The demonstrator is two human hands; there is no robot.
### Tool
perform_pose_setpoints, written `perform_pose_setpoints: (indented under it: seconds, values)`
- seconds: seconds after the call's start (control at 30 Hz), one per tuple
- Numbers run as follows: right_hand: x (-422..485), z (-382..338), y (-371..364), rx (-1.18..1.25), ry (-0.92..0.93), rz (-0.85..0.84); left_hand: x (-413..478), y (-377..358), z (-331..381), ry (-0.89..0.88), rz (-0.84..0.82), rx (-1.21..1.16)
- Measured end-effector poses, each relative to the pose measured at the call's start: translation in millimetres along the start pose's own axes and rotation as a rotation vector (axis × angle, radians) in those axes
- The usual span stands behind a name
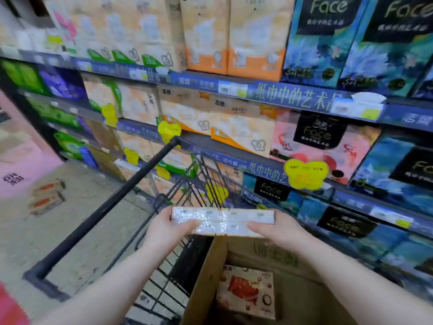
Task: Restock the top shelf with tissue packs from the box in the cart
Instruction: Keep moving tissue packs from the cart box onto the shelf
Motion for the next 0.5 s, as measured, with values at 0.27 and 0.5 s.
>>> perform_pose_setpoints:
  seconds: [0.27,0.5]
  values:
    - [-12,-131,-21,-0.051,0.312,-0.022,8,119,21,-0.042,0.272,-0.156]
    - [-50,-247,-79,-0.108,0.519,-0.013,24,240,8,-0.087,0.443,-0.260]
Point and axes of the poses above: each hand's wrist, its own x-axis towards the middle knuckle, its own y-axis out of the back of the hand, z = x × y, the point moved 1 cm from there along x, towards the middle knuckle, and after that the axes turned 12 degrees about z, right-handed, at the moved point
